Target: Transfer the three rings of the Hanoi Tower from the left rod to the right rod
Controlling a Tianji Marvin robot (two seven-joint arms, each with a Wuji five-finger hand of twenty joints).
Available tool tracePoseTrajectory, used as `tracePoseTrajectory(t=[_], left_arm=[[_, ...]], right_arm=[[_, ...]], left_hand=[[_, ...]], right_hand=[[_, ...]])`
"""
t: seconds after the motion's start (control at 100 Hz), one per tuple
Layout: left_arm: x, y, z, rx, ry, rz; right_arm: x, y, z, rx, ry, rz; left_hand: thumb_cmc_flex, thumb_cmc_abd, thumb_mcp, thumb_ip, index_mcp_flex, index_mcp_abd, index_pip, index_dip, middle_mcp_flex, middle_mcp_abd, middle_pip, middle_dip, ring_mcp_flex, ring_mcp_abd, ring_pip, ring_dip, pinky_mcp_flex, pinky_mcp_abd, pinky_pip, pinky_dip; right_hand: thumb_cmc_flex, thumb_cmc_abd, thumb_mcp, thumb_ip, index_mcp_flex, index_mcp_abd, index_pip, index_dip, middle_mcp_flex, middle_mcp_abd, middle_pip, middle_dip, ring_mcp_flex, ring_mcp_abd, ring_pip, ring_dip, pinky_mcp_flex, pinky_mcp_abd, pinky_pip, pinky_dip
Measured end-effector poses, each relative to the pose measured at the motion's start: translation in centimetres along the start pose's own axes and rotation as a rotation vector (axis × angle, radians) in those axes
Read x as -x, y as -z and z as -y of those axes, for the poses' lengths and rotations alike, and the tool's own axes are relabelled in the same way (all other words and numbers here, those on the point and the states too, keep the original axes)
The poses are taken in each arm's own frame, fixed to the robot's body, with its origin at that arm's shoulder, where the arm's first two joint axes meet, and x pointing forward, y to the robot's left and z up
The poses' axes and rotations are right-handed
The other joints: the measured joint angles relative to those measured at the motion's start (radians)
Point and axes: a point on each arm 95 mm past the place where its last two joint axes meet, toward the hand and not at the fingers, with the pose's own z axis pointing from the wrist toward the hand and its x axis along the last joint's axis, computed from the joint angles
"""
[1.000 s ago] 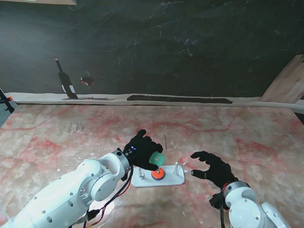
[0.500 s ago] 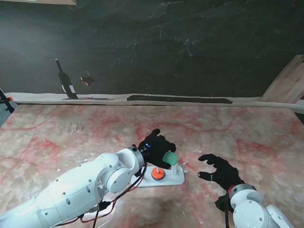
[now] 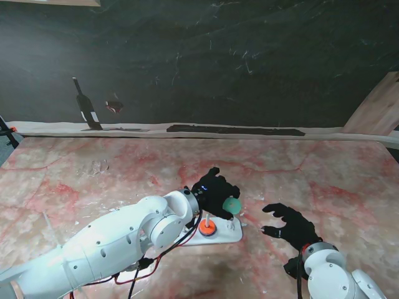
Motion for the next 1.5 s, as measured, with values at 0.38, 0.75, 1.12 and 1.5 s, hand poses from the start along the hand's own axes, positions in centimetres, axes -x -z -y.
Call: tracePoseTrajectory(t=[0.38, 0.75, 1.12, 1.5], left_arm=[[0.0, -0.1, -0.5, 0.014, 0.007, -0.010], [-0.3, 0.0, -0.8, 0.019, 0.016, -0.018], [-0.9, 0.6, -1.1, 0.007, 0.007, -0.024], [-1.1, 0.6, -1.5, 0.016, 0.006, -0.030]], right_arm=[[0.0, 0.1, 0.1, -0.002, -0.005, 0.003], [0.0, 0.1, 0.1, -0.004, -0.011, 0.000], [0.0, 0.2, 0.1, -0.001, -0.016, -0.003], [0.1, 0.2, 0.1, -0.004, -0.017, -0.002]], left_hand=[[0.000, 0.000, 0.005, 0.000, 0.000, 0.000, 0.001, 0.000, 0.000, 0.000, 0.000, 0.000, 0.000, 0.000, 0.000, 0.006, 0.000, 0.000, 0.000, 0.000], [0.000, 0.000, 0.007, 0.000, 0.000, 0.000, 0.001, 0.000, 0.000, 0.000, 0.000, 0.000, 0.000, 0.000, 0.000, 0.007, 0.000, 0.000, 0.001, 0.000], [0.000, 0.000, 0.007, 0.000, 0.000, 0.000, 0.001, 0.000, 0.000, 0.001, 0.000, 0.000, 0.000, 0.000, 0.000, 0.008, 0.000, 0.000, 0.002, 0.000], [0.000, 0.000, 0.014, 0.000, 0.000, 0.000, 0.001, 0.000, 0.000, 0.001, 0.000, 0.000, 0.000, 0.000, 0.001, 0.008, 0.000, 0.000, 0.002, 0.000]], right_hand=[[0.000, 0.000, 0.000, 0.000, 0.000, 0.000, 0.000, 0.000, 0.000, 0.000, 0.000, 0.000, 0.000, 0.000, 0.000, 0.000, 0.000, 0.000, 0.000, 0.000], [0.000, 0.000, 0.000, 0.000, 0.000, 0.000, 0.000, 0.000, 0.000, 0.000, 0.000, 0.000, 0.000, 0.000, 0.000, 0.000, 0.000, 0.000, 0.000, 0.000], [0.000, 0.000, 0.000, 0.000, 0.000, 0.000, 0.000, 0.000, 0.000, 0.000, 0.000, 0.000, 0.000, 0.000, 0.000, 0.000, 0.000, 0.000, 0.000, -0.001], [0.000, 0.000, 0.000, 0.000, 0.000, 0.000, 0.000, 0.000, 0.000, 0.000, 0.000, 0.000, 0.000, 0.000, 0.000, 0.000, 0.000, 0.000, 0.000, -0.001]])
